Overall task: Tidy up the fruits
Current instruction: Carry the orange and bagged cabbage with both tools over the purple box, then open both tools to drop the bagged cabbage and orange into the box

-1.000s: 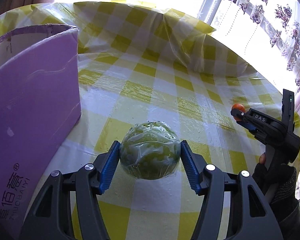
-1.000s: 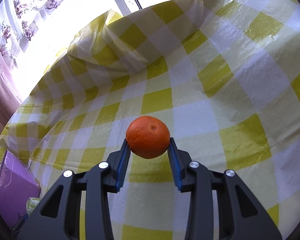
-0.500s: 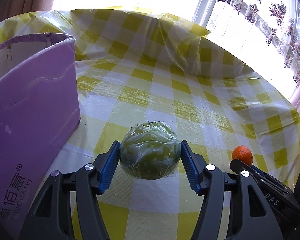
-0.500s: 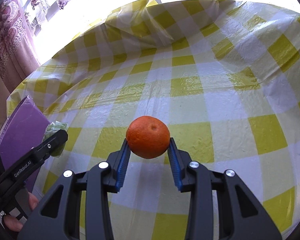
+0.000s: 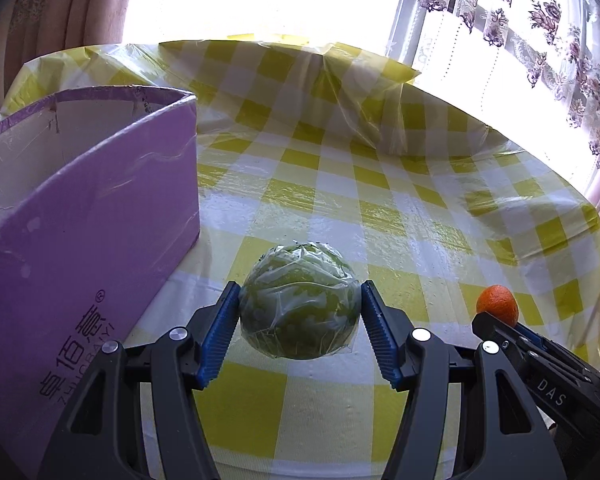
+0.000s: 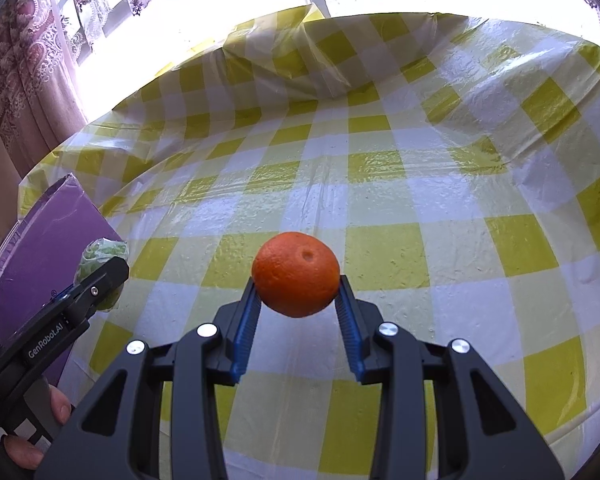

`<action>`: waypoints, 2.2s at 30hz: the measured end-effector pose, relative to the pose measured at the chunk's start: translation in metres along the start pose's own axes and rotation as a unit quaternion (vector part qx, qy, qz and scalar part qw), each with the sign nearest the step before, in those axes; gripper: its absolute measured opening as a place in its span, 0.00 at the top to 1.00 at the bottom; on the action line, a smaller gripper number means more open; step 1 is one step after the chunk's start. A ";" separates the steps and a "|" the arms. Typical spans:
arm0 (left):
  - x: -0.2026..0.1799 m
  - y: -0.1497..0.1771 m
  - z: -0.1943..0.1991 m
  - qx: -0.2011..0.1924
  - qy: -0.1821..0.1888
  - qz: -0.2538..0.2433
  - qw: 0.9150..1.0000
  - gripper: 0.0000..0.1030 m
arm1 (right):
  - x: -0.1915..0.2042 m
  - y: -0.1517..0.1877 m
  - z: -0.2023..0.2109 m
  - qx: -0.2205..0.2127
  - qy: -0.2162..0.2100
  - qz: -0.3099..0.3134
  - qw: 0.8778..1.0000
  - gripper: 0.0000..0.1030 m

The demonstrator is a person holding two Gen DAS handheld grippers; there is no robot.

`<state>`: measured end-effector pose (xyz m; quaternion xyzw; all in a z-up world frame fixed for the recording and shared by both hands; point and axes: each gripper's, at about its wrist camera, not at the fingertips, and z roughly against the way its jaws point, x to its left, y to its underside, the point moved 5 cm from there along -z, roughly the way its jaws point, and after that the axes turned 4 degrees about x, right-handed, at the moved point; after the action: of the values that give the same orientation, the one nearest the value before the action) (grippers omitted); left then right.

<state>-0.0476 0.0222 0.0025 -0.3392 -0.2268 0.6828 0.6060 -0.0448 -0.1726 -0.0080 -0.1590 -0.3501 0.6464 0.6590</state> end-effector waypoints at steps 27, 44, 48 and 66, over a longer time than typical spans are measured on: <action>0.042 -0.037 0.155 -0.192 -0.101 -0.020 0.976 0.43 | 0.126 -0.017 0.092 -0.149 -0.070 0.116 0.979 0.63; 0.155 -0.046 0.194 -0.146 -0.220 0.055 0.963 0.43 | 0.270 -0.032 0.084 -0.125 -0.131 0.221 0.958 0.63; 0.185 -0.046 0.186 -0.092 -0.221 0.077 0.968 0.43 | 0.302 -0.030 0.057 -0.061 -0.125 0.254 0.957 0.63; 0.255 -0.030 0.127 0.132 -0.142 0.133 0.972 0.43 | 0.380 -0.018 -0.036 0.169 -0.063 0.383 0.906 0.62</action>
<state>-0.1301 0.2903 0.0604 -0.1830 -0.1715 0.8222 0.5110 -0.0382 0.1998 0.0762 -0.1261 -0.1889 0.9072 0.3542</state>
